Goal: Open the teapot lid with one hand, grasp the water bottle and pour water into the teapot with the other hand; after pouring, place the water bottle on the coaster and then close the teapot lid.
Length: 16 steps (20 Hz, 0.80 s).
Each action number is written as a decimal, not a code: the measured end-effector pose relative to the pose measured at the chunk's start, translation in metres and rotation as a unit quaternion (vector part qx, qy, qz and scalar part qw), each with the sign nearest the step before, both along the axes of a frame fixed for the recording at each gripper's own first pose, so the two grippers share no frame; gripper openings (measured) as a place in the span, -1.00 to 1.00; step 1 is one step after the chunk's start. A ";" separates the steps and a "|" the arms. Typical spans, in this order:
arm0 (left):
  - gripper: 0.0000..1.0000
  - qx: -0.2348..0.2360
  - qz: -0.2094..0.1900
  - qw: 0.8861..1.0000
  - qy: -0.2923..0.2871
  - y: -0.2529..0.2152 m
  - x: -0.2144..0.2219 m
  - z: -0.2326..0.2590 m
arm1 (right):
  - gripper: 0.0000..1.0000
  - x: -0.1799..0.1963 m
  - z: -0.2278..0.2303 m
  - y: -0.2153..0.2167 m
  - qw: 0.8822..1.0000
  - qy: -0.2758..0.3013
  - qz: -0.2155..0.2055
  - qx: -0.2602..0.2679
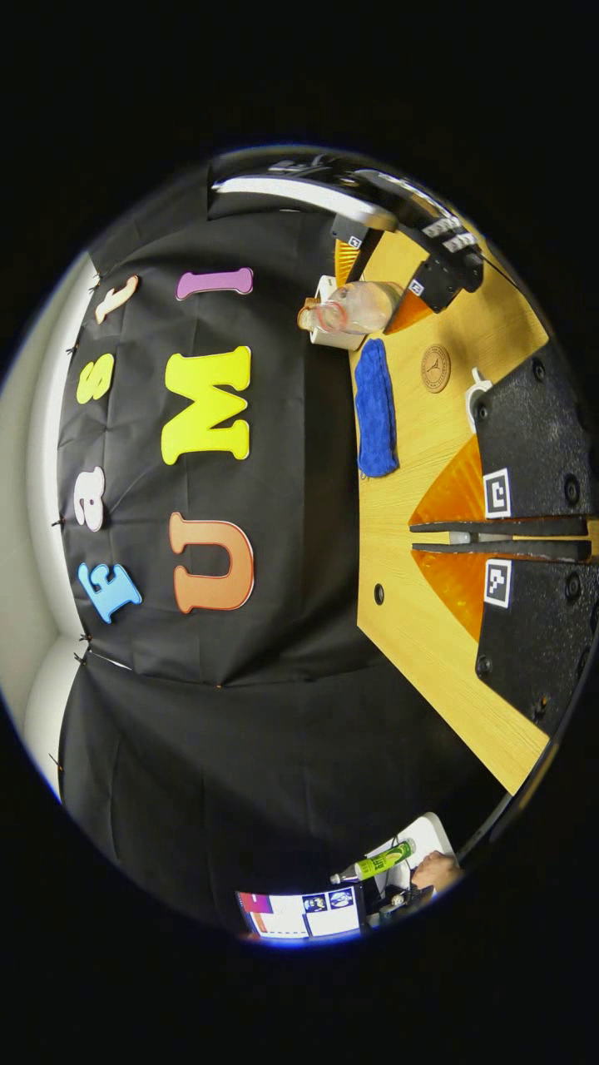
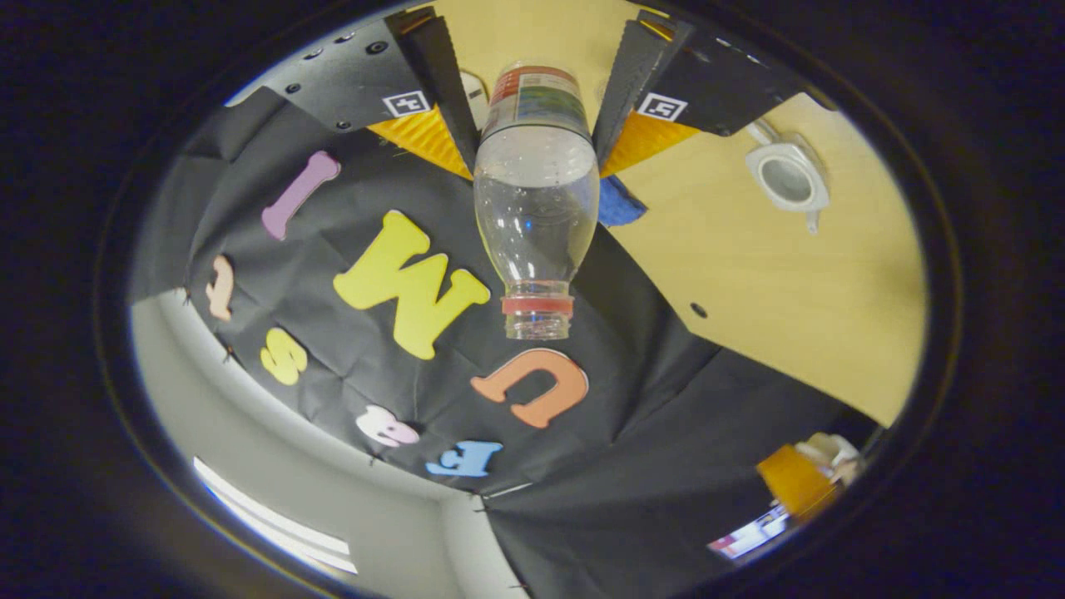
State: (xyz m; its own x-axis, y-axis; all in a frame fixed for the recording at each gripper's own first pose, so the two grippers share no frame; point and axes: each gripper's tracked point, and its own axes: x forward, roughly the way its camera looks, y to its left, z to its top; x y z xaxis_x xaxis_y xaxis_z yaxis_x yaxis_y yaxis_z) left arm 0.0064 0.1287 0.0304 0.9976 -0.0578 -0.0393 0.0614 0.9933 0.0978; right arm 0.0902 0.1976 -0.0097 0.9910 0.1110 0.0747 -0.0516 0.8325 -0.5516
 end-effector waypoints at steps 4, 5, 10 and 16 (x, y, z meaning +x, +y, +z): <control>-0.92 0.006 -0.001 1.000 0.000 -0.001 0.001 -0.002 | 0.49 0.020 -0.008 -0.009 0.992 0.043 -0.006 0.116; -0.92 0.009 0.001 1.000 0.001 0.001 0.003 -0.003 | 0.55 0.025 -0.013 -0.008 0.988 0.053 -0.002 0.147; -0.91 0.003 0.007 1.000 0.007 0.006 0.010 -0.008 | 0.53 0.063 -0.048 -0.011 0.960 0.122 0.005 0.250; -0.92 0.010 0.020 1.000 0.018 0.011 0.018 -0.019 | 0.53 0.089 -0.063 -0.008 0.955 0.132 0.009 0.264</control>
State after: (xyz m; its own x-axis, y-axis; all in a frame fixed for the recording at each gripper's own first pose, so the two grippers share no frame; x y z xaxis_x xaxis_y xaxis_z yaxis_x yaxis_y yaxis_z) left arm 0.0241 0.1401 0.0119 0.9969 -0.0164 -0.0769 0.0253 0.9929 0.1166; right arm 0.1788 0.1891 -0.0722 0.9811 0.1452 -0.1279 -0.1490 0.9886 -0.0212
